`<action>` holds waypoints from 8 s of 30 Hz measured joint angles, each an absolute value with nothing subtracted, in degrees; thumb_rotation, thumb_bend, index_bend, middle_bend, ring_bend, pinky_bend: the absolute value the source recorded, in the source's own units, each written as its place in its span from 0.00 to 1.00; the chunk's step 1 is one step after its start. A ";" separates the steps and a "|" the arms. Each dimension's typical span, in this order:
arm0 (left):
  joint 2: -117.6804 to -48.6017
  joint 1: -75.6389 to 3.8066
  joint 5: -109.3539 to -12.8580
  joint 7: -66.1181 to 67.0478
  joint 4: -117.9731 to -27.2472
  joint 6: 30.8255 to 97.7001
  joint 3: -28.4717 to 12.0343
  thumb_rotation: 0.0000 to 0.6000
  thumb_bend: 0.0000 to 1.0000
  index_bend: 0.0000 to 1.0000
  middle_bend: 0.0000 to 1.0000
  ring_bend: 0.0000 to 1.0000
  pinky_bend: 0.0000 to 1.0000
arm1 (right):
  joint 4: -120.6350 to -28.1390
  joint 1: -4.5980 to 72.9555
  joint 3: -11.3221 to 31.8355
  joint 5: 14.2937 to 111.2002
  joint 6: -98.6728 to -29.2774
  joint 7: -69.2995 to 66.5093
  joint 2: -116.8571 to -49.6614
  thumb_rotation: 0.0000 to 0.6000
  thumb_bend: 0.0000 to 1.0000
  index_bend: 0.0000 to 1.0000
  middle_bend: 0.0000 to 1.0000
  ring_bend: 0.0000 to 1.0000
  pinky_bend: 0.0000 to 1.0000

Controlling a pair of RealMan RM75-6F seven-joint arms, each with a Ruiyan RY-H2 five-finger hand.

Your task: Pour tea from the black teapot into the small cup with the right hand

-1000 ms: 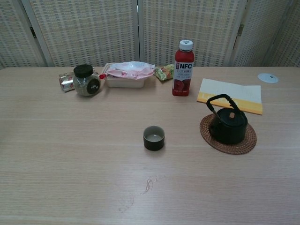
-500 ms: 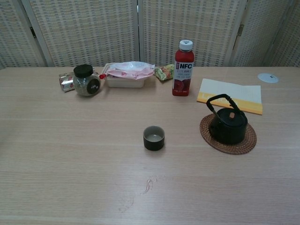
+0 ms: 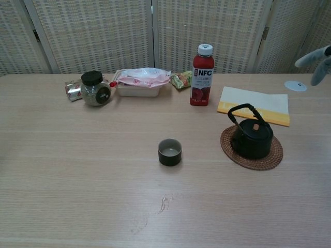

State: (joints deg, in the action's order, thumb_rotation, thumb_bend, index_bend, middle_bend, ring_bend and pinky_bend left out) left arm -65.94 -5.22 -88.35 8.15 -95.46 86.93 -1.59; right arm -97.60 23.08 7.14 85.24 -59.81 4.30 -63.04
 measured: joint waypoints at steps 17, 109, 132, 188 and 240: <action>-66.07 -5.06 -88.52 8.68 -95.69 86.78 -1.32 1.00 0.33 0.10 0.00 0.00 0.00 | -91.55 37.17 10.83 72.48 -44.49 8.63 -71.59 1.00 0.10 0.17 0.25 0.13 0.10; -67.24 -4.44 -87.87 3.27 -90.93 86.80 -1.20 1.00 0.33 0.10 0.00 0.00 0.00 | -102.19 43.69 -2.30 60.29 -54.39 25.36 -69.55 1.00 0.32 0.29 0.31 0.24 0.10; -67.51 -3.89 -88.35 3.64 -91.52 87.37 -0.86 1.00 0.33 0.10 0.00 0.00 0.00 | -97.02 37.21 -4.54 69.43 -55.26 20.52 -70.64 1.00 0.32 0.31 0.41 0.27 0.10; -67.36 -3.52 -87.79 4.75 -92.08 86.99 -0.94 1.00 0.33 0.10 0.00 0.00 0.00 | -91.12 36.02 -1.17 72.46 -49.20 17.48 -73.72 1.00 0.09 0.44 0.50 0.37 0.10; -67.90 -3.35 -87.68 4.08 -91.06 86.65 -0.77 1.00 0.33 0.10 0.00 0.00 0.00 | -89.78 35.46 -3.08 70.76 -47.61 23.28 -75.84 1.00 0.05 0.47 0.53 0.42 0.10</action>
State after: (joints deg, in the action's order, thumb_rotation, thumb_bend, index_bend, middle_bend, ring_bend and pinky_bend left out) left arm -67.90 -3.35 -87.68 4.08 -91.06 86.65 -0.77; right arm -89.78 35.46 -3.08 70.76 -47.61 23.28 -75.84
